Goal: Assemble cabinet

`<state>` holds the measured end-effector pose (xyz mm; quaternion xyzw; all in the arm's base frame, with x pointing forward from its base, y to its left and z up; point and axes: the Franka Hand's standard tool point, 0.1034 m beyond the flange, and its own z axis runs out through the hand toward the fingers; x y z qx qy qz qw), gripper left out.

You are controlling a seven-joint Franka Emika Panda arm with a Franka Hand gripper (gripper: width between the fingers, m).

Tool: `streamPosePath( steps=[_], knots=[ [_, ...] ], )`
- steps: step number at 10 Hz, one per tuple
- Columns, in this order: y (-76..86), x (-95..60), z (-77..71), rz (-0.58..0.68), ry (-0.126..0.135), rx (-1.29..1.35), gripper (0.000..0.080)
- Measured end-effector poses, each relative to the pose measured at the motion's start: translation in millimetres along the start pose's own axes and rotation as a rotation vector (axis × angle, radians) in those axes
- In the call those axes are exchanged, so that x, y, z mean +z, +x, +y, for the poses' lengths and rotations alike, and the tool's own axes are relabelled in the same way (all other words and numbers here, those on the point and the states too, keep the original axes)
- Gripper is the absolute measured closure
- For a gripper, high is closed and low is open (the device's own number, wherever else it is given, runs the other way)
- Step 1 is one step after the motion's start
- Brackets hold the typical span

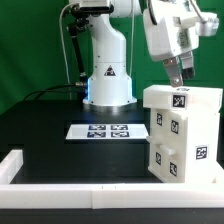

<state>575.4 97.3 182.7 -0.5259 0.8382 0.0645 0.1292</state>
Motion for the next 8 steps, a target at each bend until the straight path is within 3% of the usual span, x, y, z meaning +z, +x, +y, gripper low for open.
streamPosePath(
  steps=[3,4,5,8],
  knots=[
    [1.1,1.5,1.1,0.007,-0.011,-0.118,0.0002],
    [0.7,0.8,-1.8,0.016,-0.038,-0.323,0.0002],
    [-2.7,0.1,-10.2,0.011,-0.034,-0.483,0.0002],
    [-10.7,2.4,-20.0,-0.004,-0.056,-0.867,0.0002]
  ],
)
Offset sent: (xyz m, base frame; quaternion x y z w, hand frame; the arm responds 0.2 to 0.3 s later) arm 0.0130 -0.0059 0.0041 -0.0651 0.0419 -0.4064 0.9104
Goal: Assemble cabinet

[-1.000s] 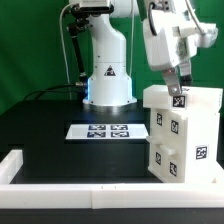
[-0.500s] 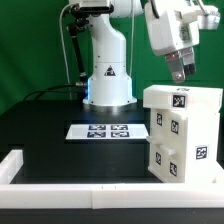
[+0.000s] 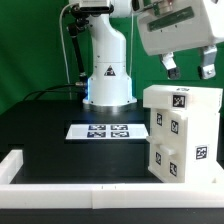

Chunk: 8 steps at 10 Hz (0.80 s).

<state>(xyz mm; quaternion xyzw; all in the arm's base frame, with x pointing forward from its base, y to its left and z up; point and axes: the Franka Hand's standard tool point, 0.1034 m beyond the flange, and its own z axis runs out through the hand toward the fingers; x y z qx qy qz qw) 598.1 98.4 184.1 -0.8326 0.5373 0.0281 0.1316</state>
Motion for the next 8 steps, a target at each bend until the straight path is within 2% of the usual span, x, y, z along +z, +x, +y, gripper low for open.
streamPosePath(
  steps=[3,4,5,7,8],
  knots=[
    [0.6,0.8,1.3,0.001,-0.002,-0.204,0.0002],
    [1.6,0.7,2.1,0.011,-0.013,-0.355,0.0002],
    [2.3,1.1,3.3,0.028,-0.037,-0.554,0.0002],
    [3.9,0.5,3.8,0.034,-0.055,-0.819,0.0002],
    [2.0,1.2,3.8,0.039,-0.075,-0.957,0.0002]
  ],
)
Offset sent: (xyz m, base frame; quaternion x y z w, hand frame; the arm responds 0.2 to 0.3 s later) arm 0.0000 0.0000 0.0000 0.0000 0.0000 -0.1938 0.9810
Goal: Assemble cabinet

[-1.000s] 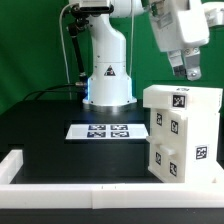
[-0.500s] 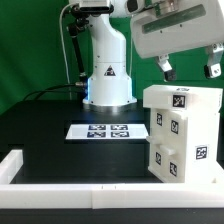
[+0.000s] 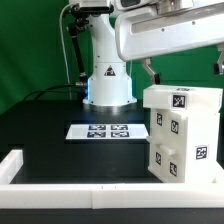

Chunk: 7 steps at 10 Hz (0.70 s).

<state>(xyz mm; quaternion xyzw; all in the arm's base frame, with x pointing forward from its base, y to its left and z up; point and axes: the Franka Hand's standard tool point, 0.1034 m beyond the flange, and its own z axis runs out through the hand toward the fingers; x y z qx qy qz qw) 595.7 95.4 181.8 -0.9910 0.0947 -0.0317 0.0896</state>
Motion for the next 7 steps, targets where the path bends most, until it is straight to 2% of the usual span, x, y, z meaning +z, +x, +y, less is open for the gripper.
streamPosePath(
  steps=[2,5,7],
  knots=[
    [-3.0,1.6,-4.8,-0.005,-0.026,-0.242,0.0002],
    [-1.1,1.1,-2.0,-0.001,-0.028,-0.384,0.0002],
    [-3.1,2.7,-1.5,-0.008,-0.027,-0.607,0.0002]
  ],
)
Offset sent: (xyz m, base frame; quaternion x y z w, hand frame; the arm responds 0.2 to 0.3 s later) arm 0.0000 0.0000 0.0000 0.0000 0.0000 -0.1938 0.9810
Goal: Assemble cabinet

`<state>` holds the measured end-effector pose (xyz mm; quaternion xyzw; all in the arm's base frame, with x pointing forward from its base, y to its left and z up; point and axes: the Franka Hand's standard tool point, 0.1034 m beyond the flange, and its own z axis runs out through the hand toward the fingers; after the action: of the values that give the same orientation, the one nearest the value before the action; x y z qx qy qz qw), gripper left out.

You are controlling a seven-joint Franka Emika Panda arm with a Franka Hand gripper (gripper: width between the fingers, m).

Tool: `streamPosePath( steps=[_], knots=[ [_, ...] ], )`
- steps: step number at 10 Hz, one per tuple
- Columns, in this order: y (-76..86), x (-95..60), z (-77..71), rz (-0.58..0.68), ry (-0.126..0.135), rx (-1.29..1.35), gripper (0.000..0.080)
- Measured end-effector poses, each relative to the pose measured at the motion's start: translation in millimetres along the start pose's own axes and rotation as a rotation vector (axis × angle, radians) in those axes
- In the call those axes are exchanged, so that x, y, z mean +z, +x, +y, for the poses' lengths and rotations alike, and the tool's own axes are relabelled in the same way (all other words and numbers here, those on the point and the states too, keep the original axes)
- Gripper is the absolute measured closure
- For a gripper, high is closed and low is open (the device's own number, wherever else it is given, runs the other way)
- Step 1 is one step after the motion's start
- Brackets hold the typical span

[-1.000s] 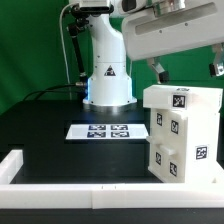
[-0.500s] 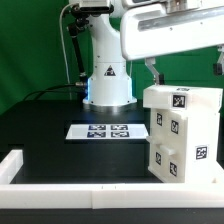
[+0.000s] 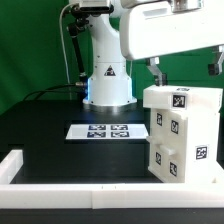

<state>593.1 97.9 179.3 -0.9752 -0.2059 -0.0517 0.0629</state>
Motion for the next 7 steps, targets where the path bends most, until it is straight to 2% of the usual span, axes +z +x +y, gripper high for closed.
streamPosePath(
  steps=[4,7],
  knots=[
    [-4.9,6.4,-4.4,-0.015,-0.019,-0.311,0.0002],
    [-14.8,15.7,-0.1,-0.013,-0.029,-0.498,0.0002]
  ],
)
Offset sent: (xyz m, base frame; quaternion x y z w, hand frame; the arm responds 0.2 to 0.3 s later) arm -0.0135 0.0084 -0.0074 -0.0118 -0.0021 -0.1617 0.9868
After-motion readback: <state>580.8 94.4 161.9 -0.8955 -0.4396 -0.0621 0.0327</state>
